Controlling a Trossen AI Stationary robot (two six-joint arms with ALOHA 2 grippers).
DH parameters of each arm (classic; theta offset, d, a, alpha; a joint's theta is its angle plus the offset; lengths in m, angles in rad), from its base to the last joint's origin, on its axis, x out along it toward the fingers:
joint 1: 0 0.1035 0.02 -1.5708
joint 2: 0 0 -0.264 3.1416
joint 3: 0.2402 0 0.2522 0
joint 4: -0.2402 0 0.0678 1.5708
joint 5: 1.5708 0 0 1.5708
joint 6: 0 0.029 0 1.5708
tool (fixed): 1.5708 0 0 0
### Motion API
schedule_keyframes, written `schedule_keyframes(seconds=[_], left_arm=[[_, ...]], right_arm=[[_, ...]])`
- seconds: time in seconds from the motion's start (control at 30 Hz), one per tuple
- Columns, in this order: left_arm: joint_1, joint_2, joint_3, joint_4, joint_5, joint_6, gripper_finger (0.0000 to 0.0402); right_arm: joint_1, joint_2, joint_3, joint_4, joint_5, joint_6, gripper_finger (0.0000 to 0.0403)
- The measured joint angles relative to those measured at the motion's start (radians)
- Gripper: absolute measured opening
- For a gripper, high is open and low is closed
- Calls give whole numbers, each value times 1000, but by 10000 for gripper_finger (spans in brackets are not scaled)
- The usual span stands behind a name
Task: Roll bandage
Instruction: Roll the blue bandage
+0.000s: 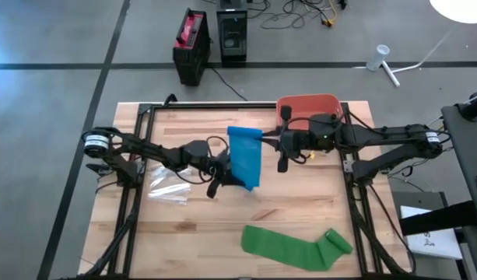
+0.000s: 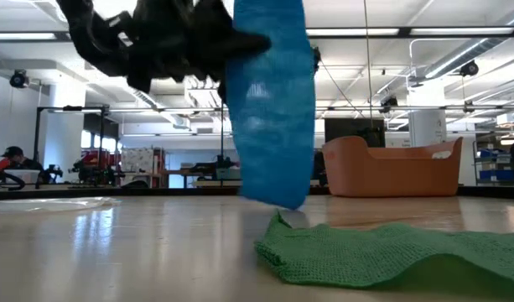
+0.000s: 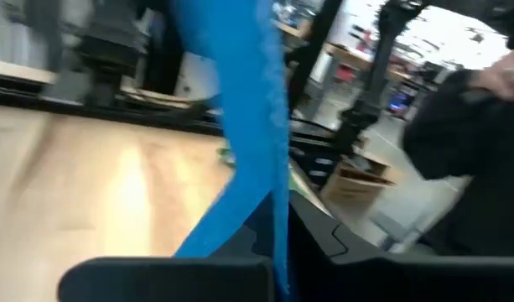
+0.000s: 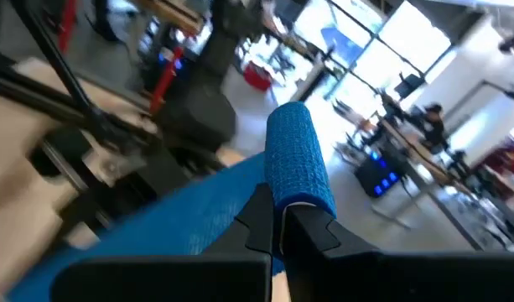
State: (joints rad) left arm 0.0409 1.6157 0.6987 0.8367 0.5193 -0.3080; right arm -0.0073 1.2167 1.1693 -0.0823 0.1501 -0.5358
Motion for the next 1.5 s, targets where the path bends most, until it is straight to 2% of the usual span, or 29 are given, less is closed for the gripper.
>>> schedule_keyframes(seconds=[0.33, 0.6, 1.0, 1.07, 1.27, 1.5], left_arm=[[-65, -143, 19, -52, 4, 18, 1], [-80, -249, 22, -51, 7, 29, 1], [-74, -296, 117, -48, -13, 58, 2], [-68, -296, 132, -47, -14, 40, 3], [-10, -323, 146, -52, -33, -40, 2], [101, -385, 145, -175, -39, -134, 3]], right_arm=[[-70, 0, -35, -39, 8, 29, 3], [-104, 2, -160, 20, 8, 95, 3], [-102, 2, -286, 71, 1, 154, 3], [-102, 2, -302, 69, -15, 178, 3], [-89, 2, -323, 64, -151, 236, 3], [-37, 2, -323, 38, -158, 249, 2]])
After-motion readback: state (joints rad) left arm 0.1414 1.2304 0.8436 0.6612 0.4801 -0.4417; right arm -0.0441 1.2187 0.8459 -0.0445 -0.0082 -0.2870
